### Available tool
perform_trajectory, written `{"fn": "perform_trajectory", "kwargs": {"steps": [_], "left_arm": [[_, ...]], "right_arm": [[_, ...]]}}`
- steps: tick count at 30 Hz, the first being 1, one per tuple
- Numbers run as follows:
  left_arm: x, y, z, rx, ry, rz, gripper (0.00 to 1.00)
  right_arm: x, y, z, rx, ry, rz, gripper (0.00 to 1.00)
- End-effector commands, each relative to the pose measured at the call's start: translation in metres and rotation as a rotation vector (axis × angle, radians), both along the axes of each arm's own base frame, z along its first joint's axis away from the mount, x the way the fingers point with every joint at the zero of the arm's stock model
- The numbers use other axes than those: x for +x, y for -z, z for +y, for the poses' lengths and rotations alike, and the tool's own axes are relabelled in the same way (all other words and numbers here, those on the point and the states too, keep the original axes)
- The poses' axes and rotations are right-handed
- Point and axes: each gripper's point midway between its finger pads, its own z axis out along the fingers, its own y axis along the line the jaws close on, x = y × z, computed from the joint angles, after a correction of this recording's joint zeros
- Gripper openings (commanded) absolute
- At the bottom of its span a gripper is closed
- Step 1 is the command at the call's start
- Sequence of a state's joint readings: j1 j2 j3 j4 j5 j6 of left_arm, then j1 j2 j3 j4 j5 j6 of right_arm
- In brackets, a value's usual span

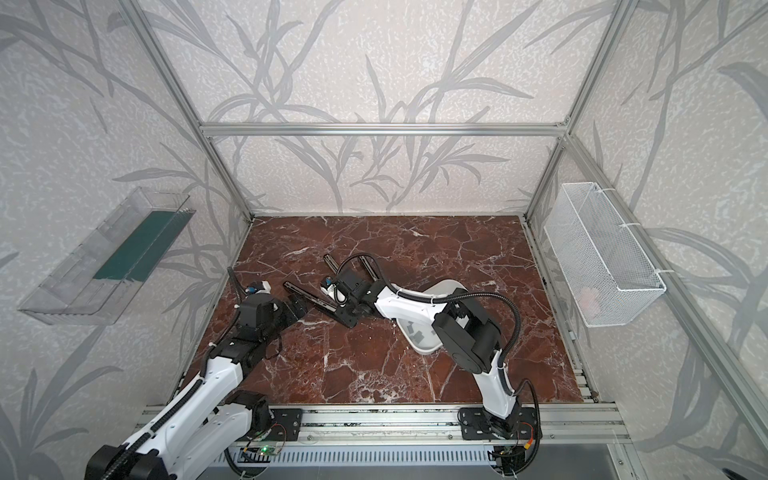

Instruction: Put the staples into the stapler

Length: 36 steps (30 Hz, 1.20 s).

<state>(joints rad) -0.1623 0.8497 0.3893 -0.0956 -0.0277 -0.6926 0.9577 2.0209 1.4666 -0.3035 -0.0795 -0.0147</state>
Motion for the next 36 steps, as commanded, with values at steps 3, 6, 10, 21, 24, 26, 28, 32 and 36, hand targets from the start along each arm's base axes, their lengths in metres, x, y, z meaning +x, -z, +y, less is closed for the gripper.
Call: {"fn": "perform_trajectory", "kwargs": {"steps": [3, 6, 10, 21, 24, 26, 28, 32, 36], "left_arm": [[0.000, 0.002, 0.003, -0.011, -0.020, 0.002, 0.93], [-0.001, 0.002, 0.003, -0.009, -0.021, 0.001, 0.93], [0.000, 0.002, 0.003, -0.007, -0.023, -0.001, 0.93], [0.001, 0.002, 0.003, -0.005, -0.020, -0.002, 0.93], [0.002, 0.002, 0.003, -0.005, -0.019, -0.003, 0.93], [0.002, 0.003, 0.003, -0.004, -0.020, -0.002, 0.93], [0.002, 0.003, 0.003, -0.003, -0.018, -0.001, 0.93], [0.003, 0.004, 0.002, -0.005, -0.015, 0.003, 0.93], [0.004, 0.004, 0.002, -0.007, -0.014, 0.003, 0.93]], "right_arm": [[-0.003, -0.002, 0.002, 0.001, -0.012, -0.002, 0.05], [-0.002, 0.001, 0.002, -0.003, -0.012, -0.001, 0.05], [-0.002, 0.005, 0.002, -0.010, -0.015, 0.004, 0.05], [0.001, 0.013, 0.003, -0.030, -0.012, 0.006, 0.04], [0.001, 0.014, 0.004, -0.029, -0.015, 0.011, 0.04], [0.000, 0.016, 0.004, -0.030, -0.017, 0.017, 0.04], [-0.001, 0.016, 0.005, -0.028, -0.018, 0.022, 0.04], [0.000, 0.018, 0.005, -0.031, -0.017, 0.024, 0.04], [-0.001, 0.023, 0.004, -0.043, -0.019, 0.026, 0.04]]}}
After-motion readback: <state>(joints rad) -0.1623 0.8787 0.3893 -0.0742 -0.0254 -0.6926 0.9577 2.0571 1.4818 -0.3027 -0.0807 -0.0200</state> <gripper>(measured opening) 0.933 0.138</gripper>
